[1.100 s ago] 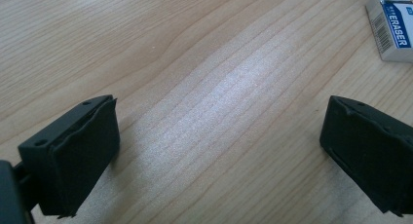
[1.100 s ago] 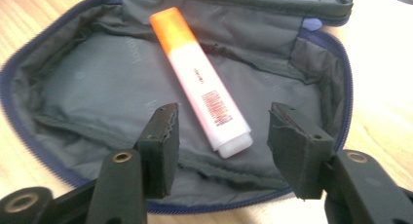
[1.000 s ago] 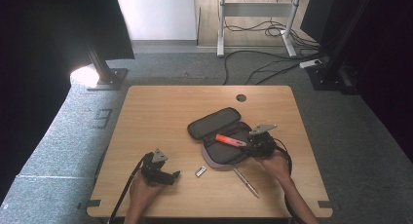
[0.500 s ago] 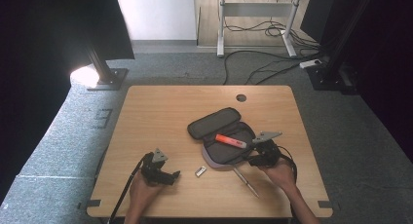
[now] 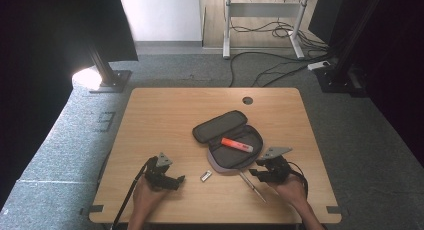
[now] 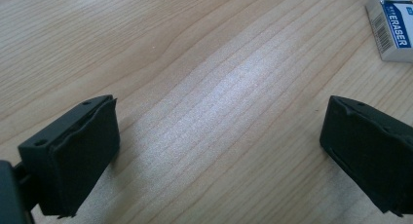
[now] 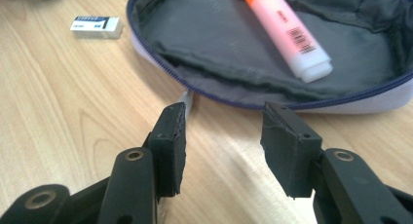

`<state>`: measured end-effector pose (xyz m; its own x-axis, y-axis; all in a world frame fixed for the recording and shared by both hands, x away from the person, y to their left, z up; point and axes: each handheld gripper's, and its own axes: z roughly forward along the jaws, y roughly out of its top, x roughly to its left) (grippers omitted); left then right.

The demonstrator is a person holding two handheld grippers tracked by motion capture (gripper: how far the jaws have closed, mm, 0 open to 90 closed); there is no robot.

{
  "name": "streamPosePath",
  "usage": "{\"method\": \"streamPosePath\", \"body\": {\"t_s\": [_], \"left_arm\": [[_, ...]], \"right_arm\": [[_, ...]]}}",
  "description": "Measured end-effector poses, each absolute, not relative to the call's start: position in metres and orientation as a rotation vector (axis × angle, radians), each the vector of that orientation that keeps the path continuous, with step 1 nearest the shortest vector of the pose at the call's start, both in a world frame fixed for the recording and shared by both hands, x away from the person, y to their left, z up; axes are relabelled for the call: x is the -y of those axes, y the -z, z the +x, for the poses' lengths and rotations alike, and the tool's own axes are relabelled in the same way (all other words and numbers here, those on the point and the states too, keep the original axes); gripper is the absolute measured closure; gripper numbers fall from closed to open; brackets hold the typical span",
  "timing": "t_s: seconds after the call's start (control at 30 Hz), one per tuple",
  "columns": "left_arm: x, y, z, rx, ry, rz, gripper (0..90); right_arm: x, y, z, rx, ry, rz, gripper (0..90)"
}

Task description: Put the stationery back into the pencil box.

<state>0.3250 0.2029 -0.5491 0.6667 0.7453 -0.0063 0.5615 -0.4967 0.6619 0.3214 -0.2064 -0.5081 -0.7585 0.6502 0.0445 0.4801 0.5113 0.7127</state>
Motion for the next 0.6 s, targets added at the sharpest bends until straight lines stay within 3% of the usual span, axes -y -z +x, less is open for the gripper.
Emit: {"method": "streamPosePath", "body": {"t_s": [0.6], "left_arm": [[-0.203, 0.549, 0.325, -1.004, -0.372, 2.238, 0.6]], "right_arm": [[0.191, 0.534, 0.301, -2.598, -1.082, 0.909, 61.8]]}}
